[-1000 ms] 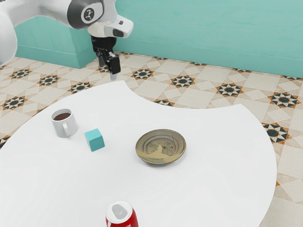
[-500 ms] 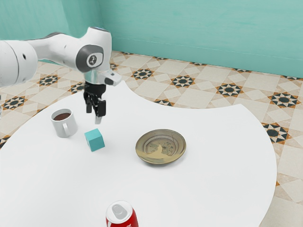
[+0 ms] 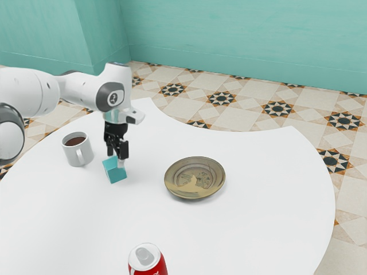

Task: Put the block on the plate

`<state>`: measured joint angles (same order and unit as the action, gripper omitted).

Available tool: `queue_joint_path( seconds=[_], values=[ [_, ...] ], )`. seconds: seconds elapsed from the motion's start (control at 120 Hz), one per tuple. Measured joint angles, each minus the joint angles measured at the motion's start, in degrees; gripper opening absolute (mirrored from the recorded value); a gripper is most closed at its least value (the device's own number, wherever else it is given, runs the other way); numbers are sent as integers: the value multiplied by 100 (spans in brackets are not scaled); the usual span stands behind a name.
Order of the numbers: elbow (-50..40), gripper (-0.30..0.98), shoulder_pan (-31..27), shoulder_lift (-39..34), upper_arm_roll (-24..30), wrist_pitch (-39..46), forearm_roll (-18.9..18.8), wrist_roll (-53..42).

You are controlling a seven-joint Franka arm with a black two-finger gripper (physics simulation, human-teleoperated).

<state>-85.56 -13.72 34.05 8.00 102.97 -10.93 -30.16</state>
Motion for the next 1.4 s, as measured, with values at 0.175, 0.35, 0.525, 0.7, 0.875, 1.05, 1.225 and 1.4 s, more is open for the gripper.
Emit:
queue_joint_path(
  seconds=[0.175, 0.35, 0.525, 0.7, 0.875, 1.05, 1.225, 1.4],
  values=[
    [162, 69, -81, 318, -85, 225, 8, -62],
    [268, 69, -99, 482, -169, 413, 11, -108],
    [291, 69, -126, 610, -230, 516, 47, -141],
    [248, 56, -131, 599, -242, 555, 139, -166],
    [211, 38, -129, 564, -246, 569, 132, -185],
    [167, 38, -120, 522, -242, 583, 109, -188],
    [-105, 34, 91, -64, -184, 568, 102, -184],
    [-166, 33, 746, -288, -155, 565, 123, -167]
  ],
)
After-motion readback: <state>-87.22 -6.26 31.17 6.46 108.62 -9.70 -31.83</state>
